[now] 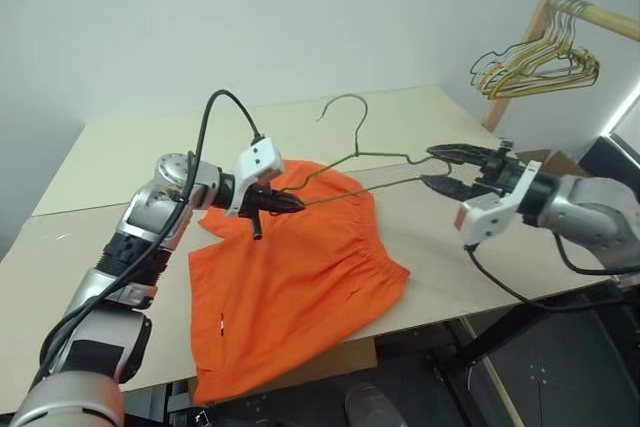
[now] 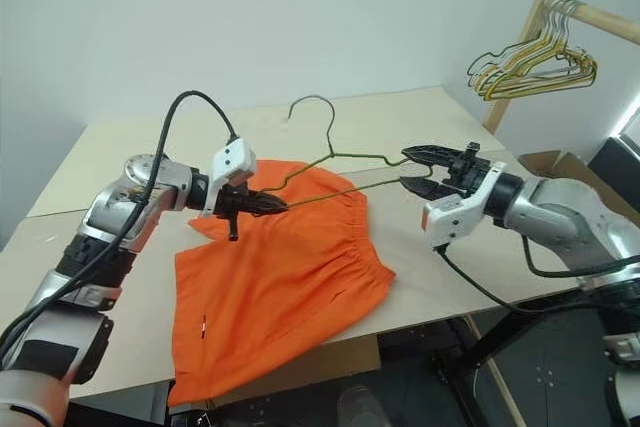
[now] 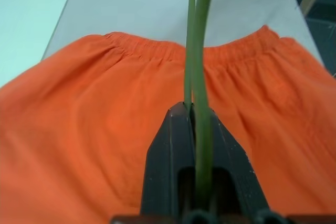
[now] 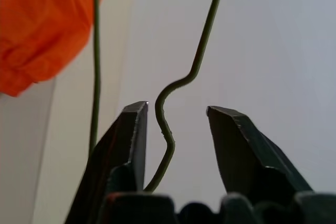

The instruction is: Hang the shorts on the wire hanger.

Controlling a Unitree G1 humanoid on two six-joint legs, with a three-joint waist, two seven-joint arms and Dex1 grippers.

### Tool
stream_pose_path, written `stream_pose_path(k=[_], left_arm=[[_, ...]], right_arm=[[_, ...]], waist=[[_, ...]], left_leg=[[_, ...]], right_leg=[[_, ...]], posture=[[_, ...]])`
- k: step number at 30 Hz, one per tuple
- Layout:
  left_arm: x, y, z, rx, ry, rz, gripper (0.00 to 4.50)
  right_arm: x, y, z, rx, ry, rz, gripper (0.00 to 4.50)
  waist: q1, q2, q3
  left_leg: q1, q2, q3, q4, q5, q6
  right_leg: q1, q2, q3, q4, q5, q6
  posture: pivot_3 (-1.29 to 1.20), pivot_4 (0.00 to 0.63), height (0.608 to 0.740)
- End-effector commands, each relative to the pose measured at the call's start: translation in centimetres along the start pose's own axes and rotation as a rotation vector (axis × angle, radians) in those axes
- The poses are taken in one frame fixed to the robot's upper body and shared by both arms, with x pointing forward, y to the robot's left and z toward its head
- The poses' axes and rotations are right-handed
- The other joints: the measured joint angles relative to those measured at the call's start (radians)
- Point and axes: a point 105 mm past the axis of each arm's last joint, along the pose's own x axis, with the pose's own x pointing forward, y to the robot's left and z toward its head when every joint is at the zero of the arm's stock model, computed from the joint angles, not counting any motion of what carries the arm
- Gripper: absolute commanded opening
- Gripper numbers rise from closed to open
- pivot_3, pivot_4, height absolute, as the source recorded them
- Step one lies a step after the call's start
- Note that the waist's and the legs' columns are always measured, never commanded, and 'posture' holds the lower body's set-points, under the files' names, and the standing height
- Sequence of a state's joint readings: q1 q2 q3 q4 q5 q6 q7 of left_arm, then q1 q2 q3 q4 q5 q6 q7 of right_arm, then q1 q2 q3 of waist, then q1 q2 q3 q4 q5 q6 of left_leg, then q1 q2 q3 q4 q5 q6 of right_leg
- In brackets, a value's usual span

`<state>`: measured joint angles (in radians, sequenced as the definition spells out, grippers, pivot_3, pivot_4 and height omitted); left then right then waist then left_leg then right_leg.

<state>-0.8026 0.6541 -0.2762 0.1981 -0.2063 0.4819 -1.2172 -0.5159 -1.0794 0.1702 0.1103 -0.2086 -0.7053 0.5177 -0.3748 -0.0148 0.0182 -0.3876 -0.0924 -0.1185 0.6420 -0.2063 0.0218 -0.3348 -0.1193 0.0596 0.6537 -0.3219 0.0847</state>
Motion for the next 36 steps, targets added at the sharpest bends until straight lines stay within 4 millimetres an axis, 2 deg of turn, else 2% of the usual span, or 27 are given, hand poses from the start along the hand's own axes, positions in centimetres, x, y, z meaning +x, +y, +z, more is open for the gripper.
stream_pose_path(k=[1,3,5,8,13,17,20,31,35,36], left_arm=[[-1.1,0.6,0.9,0.077,-0.005,0.025,0.00],[-1.3,0.5,0.8,0.105,0.007,0.022,0.00],[-1.5,0.2,0.7,0.123,0.015,0.009,0.00],[-1.5,-0.2,0.7,0.139,0.019,-0.013,0.00],[-1.6,-0.1,0.8,0.151,0.023,-0.009,0.00],[-1.6,-0.2,0.8,0.153,0.025,-0.012,0.00],[-1.7,-0.3,0.8,0.158,0.027,-0.015,0.00],[-1.6,-0.6,1.2,0.226,0.002,-0.043,0.00],[-1.5,-0.8,1.3,0.253,-0.041,-0.058,0.00],[-1.6,-0.9,1.5,0.249,-0.063,-0.061,0.24]], right_arm=[[-0.7,-2.3,0.4,0.183,-0.034,0.010,3.90],[-0.7,-2.5,0.6,0.353,-0.053,0.107,4.48],[-0.1,-2.3,0.5,0.490,-0.041,0.235,4.48],[1.3,-1.9,0.2,0.585,-0.013,0.375,4.48],[3.4,-0.1,-0.7,0.608,0.110,0.597,4.48],[4.2,1.2,-0.3,0.621,0.140,0.726,4.48],[5.0,1.5,-0.4,0.620,0.164,0.729,3.88],[5.7,1.4,-0.2,0.646,0.162,0.729,0.18],[5.0,1.6,0.2,0.671,0.143,0.738,0.08],[4.7,1.7,0.3,0.695,0.139,0.735,0.03]], waist=[[-0.002,0.000,0.000],[-0.001,0.000,0.000],[-0.001,0.000,0.000],[0.003,0.000,0.000],[0.019,0.000,0.000],[0.039,0.000,0.000],[0.038,0.000,0.000],[0.035,0.000,0.000],[0.034,0.000,0.000],[0.035,0.000,0.000]], left_leg=[[0.000,0.000,0.000,0.000,0.000,0.000],[0.001,0.001,0.000,0.000,-0.001,0.001],[0.001,0.001,0.000,0.000,-0.001,0.001],[0.001,0.001,-0.001,0.000,-0.001,0.001],[-0.001,0.000,-0.002,0.000,-0.001,0.001],[-0.007,-0.002,-0.001,0.002,-0.001,0.001],[-0.016,-0.002,-0.002,0.006,-0.001,0.000],[-0.016,-0.002,-0.002,0.006,-0.001,0.000],[-0.016,-0.002,-0.002,0.006,-0.001,0.000],[-0.016,-0.002,-0.002,0.006,-0.001,0.000]], right_leg=[[0.001,0.000,0.000,0.000,0.000,0.000],[0.002,0.000,-0.001,-0.001,0.000,0.000],[0.002,0.000,-0.001,-0.001,0.000,0.000],[0.001,-0.001,-0.001,-0.001,0.000,0.000],[-0.002,-0.003,-0.001,0.001,0.000,0.000],[-0.011,-0.005,0.000,0.005,0.000,0.001],[-0.020,-0.005,0.000,0.011,0.000,0.001],[-0.020,-0.004,0.000,0.011,0.000,0.001],[-0.020,-0.004,0.000,0.011,0.000,0.001],[-0.020,-0.004,0.000,0.011,0.000,0.001]], posture=[[-0.32,0.000,0.740],[-0.31,0.000,0.740],[-0.30,0.000,0.740],[-0.29,0.000,0.740],[-0.29,0.000,0.740],[-0.28,0.000,0.740],[-0.28,0.000,0.740],[-0.28,0.000,0.740],[-0.28,0.000,0.740],[-0.28,0.000,0.740]])
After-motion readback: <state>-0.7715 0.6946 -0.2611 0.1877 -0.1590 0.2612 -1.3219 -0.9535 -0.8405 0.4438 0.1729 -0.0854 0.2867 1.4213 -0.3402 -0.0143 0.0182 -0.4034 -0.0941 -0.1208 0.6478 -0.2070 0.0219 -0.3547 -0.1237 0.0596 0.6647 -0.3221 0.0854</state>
